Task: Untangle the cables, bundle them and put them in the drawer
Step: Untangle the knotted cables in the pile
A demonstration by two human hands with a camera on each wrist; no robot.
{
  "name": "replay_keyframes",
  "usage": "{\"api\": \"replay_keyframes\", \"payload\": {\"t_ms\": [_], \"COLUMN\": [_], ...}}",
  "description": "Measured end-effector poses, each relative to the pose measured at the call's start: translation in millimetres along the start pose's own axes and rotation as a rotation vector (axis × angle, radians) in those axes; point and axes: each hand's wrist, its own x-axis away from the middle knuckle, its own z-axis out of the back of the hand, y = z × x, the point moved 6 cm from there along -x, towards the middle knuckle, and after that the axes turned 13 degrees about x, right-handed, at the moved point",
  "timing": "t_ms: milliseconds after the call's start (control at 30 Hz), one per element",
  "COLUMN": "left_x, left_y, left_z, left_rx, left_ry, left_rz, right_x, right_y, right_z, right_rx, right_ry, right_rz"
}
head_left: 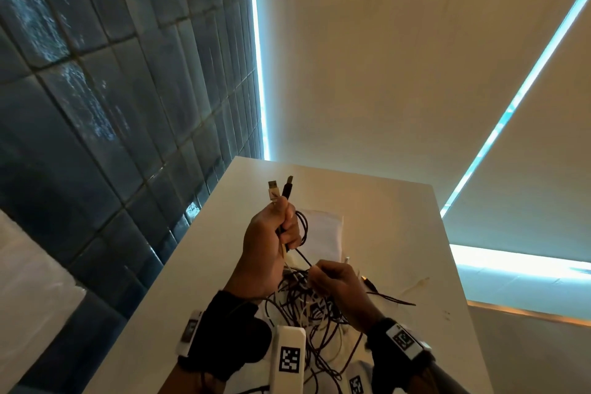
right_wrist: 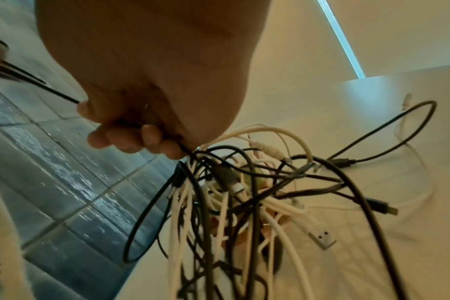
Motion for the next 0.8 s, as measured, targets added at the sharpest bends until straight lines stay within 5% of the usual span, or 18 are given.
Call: {"api": "replay_keyframes", "payload": {"t_ms": [567, 800], "left_x": [15, 12], "left_y": [40, 17], "left_z": [-12, 16], "left_rx": [-0.115, -0.319], "left_ry": [-0.056, 0.066], "left_rz": [-0.121, -0.047], "right_x": [-9, -1], "right_y": [69, 26], "right_z": [-6, 23], "right_rx": [0.218, -0.1], "right_ry": [-0.014, 0.285], "right_rz": [-0.129, -0.163]}}
